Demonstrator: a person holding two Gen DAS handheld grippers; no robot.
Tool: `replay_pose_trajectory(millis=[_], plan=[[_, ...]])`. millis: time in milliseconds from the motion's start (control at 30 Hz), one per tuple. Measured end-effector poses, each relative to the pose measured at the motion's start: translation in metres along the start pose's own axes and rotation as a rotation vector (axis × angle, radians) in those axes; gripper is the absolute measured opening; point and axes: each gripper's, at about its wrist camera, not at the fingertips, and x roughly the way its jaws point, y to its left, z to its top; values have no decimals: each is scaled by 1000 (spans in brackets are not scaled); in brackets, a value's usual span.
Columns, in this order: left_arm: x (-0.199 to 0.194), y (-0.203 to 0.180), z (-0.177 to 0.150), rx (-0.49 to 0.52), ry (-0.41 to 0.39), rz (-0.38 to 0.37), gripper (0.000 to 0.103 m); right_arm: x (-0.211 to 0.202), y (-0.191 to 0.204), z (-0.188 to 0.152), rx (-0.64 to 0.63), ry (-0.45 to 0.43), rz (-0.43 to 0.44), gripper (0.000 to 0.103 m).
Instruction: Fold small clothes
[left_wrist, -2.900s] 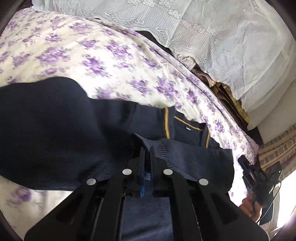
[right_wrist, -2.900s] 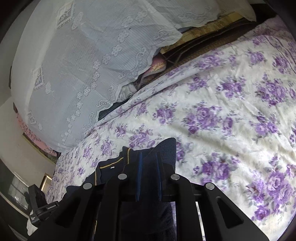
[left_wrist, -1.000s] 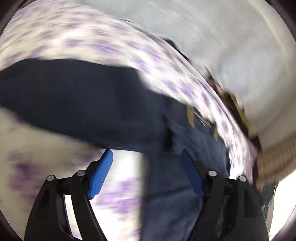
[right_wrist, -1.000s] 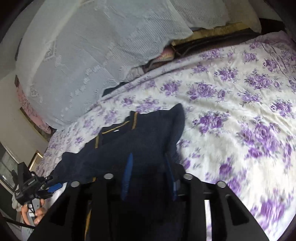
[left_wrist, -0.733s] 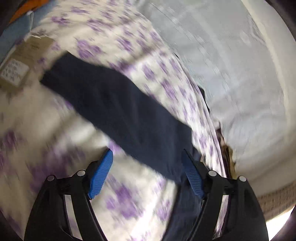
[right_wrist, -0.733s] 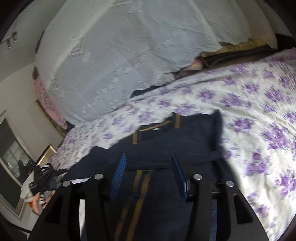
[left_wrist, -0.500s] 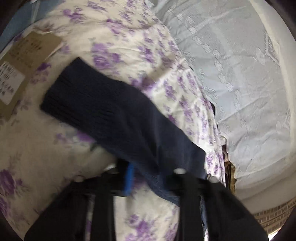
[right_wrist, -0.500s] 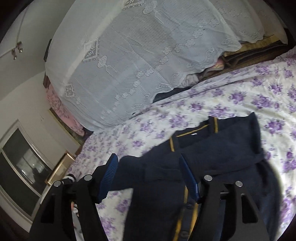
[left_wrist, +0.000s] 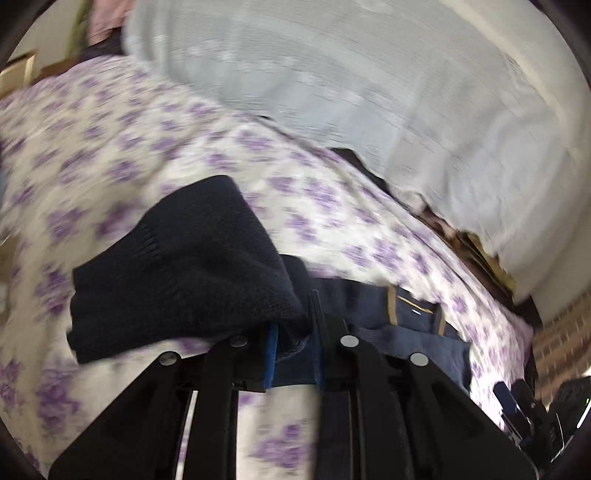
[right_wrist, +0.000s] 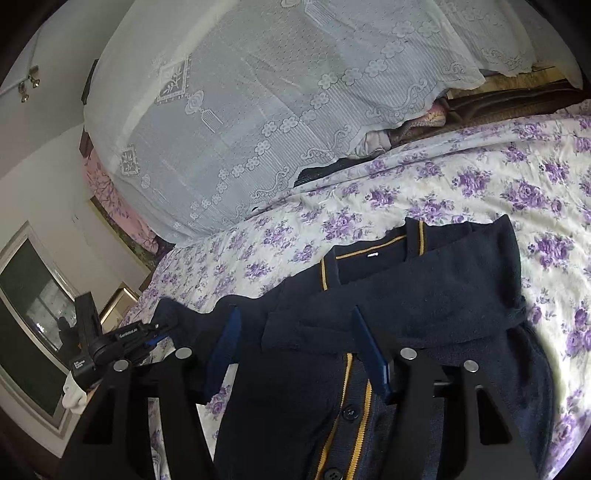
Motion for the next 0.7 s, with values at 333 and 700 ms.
replay_pose_trajectory(millis=[333, 700], plan=[[22, -61, -18, 125, 44, -28, 14, 5, -18, 4, 70, 34, 21, 63], [53, -133, -44, 252, 102, -124, 14, -1, -48, 14, 147, 6, -4, 63]])
